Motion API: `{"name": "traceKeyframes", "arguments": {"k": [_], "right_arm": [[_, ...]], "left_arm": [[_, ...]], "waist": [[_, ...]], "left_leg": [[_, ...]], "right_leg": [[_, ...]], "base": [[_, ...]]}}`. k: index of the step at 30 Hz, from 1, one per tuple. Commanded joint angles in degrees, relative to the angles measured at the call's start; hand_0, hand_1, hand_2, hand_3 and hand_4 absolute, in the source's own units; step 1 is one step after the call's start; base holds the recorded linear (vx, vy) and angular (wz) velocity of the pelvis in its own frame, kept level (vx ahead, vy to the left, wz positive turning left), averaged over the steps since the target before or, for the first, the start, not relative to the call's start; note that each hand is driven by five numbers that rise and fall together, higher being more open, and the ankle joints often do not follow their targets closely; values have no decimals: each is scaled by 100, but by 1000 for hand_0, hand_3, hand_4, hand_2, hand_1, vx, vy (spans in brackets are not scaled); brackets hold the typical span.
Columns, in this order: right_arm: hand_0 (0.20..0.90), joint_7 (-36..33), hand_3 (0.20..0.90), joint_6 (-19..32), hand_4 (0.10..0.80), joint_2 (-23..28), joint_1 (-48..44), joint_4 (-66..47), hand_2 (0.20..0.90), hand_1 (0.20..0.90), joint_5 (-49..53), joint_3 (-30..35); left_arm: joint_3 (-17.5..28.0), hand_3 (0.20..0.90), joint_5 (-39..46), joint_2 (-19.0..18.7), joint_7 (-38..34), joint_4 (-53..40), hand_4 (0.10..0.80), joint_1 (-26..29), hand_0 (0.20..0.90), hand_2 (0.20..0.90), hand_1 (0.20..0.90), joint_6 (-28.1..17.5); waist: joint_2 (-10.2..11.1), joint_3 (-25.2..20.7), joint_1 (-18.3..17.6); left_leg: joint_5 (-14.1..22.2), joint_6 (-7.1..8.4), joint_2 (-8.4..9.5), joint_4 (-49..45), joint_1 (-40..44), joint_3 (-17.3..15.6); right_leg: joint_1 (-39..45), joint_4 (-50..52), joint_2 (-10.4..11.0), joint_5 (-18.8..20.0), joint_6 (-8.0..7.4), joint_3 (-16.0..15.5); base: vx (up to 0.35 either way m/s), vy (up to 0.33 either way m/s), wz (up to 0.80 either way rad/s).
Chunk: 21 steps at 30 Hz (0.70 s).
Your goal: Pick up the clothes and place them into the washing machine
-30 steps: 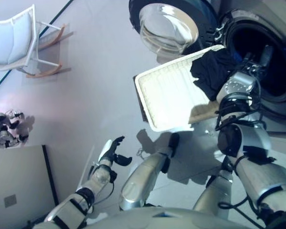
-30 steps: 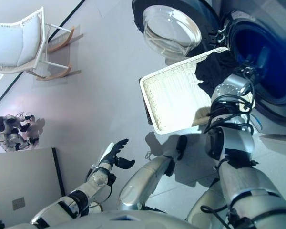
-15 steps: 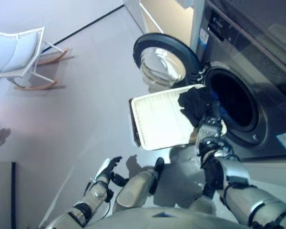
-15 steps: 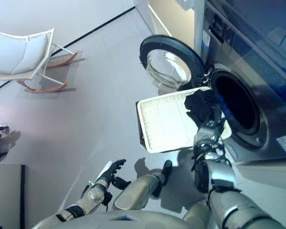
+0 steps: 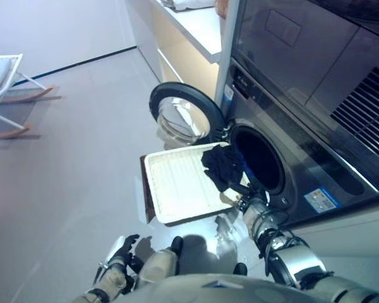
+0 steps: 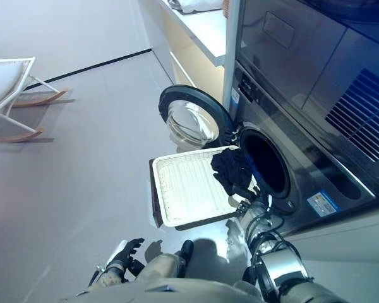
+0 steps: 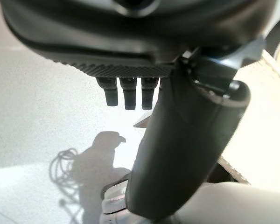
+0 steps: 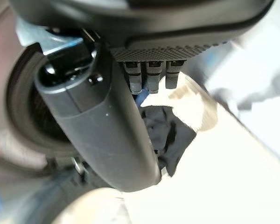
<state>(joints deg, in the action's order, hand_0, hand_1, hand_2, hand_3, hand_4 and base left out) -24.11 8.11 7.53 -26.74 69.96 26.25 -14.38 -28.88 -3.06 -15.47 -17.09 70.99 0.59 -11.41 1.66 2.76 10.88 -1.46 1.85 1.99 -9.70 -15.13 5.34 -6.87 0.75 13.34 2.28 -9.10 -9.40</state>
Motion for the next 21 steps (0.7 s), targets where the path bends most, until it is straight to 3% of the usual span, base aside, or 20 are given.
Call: {"name": "traceKeyframes", "arguments": {"k": [1, 8, 14, 16, 21], "right_arm": [[900, -413, 900, 28, 800, 501, -1667, 118, 900, 900, -1147, -322], [900, -867, 900, -189, 800, 1279, -3541, 650, 900, 900, -1936, -943], [900, -1093, 900, -304, 800, 1721, -4180, 1062, 900, 900, -2440, -1303], [900, -1125, 900, -326, 800, 1820, -4289, 1089, 900, 900, -2469, -1357], [900, -1244, 900, -479, 800, 2057, -4472, 1457, 900, 900, -2753, -1521]], "left_arm": [[193, 900, -31, -273, -488, 11, 800, 399, 900, 900, 900, -184], [144, 900, 243, -365, -865, -55, 800, 783, 900, 900, 900, -227], [3, 900, 259, -218, -1001, -10, 800, 1066, 900, 900, 900, -180], [-61, 900, 276, -172, -1033, -26, 800, 1165, 900, 900, 900, -174], [-185, 900, 323, -77, -1163, -165, 800, 1377, 900, 900, 900, -193]], "waist": [[-324, 692, 145], [-527, 1486, 216], [-602, 1755, 356], [-594, 1776, 341], [-663, 1799, 396]], "left_leg": [[-494, 39, -28, 791, -233, -22], [-583, 36, 10, 157, -1387, -62], [-351, -2, 163, -679, -2271, -25], [-196, 22, 209, -812, -2383, 34], [-153, 28, 271, -917, -2624, 98]], "right_leg": [[-252, 851, -167, -652, 169, -230], [-1490, 1466, -297, -560, 356, 15], [-2338, 2247, -257, -755, 496, 122], [-2434, 2453, -199, -980, 502, 107], [-2620, 2668, -127, -1105, 550, 62]], "base": [[-228, -4, -1], [-204, 37, -8], [-36, 26, -4], [75, -28, 3], [40, 0, 14]]}}
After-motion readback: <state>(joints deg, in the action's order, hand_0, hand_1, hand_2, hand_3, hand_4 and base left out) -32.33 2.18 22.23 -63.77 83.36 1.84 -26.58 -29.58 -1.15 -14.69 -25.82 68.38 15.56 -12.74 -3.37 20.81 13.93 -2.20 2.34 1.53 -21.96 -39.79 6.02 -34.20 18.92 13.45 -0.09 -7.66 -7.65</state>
